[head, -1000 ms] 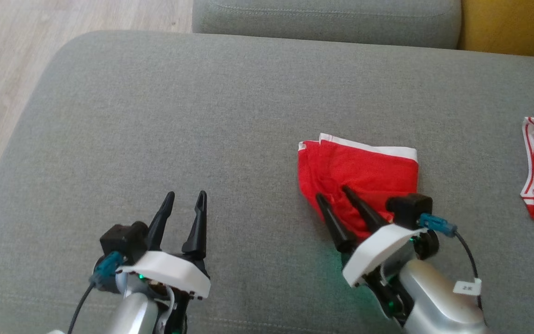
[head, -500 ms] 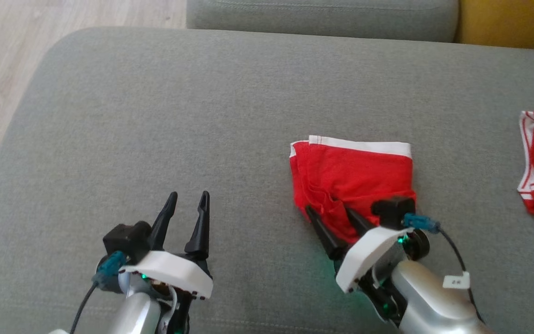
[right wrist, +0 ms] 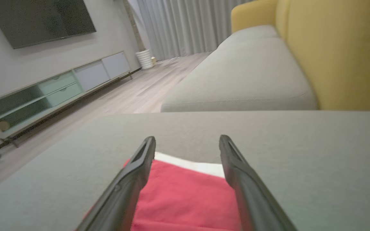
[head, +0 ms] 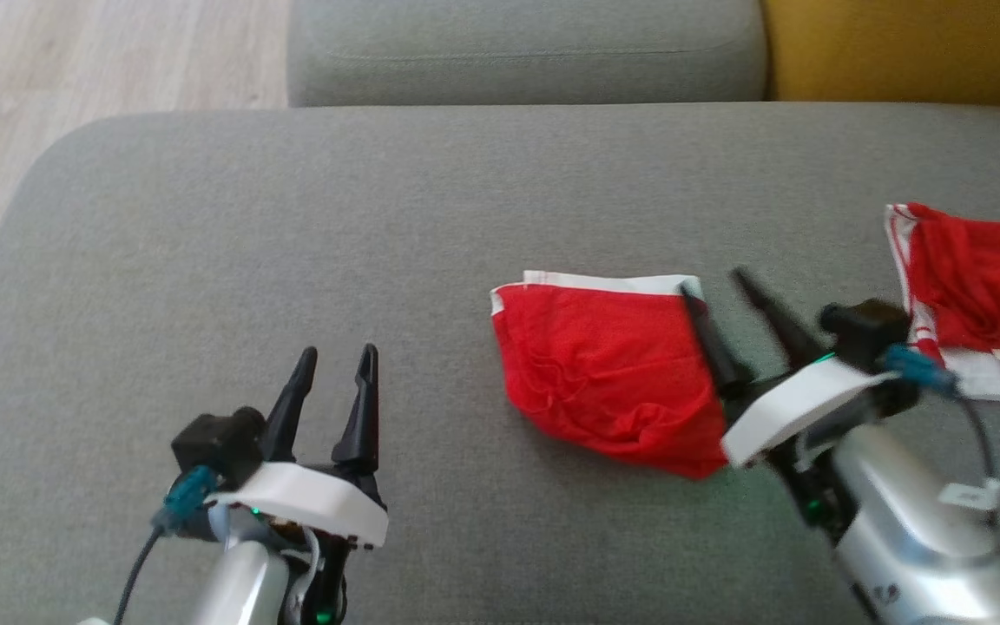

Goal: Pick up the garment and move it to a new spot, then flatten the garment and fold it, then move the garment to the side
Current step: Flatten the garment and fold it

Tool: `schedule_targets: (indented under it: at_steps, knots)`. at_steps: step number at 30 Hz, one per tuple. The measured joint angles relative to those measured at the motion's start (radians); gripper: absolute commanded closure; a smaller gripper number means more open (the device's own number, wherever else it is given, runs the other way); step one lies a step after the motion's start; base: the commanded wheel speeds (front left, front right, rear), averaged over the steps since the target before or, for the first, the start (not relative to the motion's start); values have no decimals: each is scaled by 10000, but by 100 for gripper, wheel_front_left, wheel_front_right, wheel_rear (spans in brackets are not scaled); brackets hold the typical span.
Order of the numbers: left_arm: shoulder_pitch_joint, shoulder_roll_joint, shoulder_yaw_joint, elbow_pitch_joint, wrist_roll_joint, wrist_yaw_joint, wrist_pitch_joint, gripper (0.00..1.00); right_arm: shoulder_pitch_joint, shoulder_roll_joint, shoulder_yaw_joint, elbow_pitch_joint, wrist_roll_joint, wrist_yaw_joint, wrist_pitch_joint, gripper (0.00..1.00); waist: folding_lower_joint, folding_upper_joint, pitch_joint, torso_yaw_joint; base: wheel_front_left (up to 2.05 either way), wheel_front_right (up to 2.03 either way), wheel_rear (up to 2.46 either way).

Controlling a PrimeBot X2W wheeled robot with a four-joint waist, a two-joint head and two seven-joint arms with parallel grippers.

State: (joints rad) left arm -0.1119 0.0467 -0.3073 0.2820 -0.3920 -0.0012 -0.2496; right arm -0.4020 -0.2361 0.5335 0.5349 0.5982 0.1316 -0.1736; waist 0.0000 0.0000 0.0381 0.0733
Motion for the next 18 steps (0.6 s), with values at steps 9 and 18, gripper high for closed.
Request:
schedule_targets:
  at_steps: [9,18]
  knots:
    - [99,-2,119,-357,56,15,0,0,1119,90,-3384,-658,-3751,0,-593,0,0,0,-152,-413,0,0,0]
    - [769,8,729,-821,295,249,0,0,3221,1338,-4847,-1862,-5262,0,-742,0,0,0,-52,-751,0,0,0]
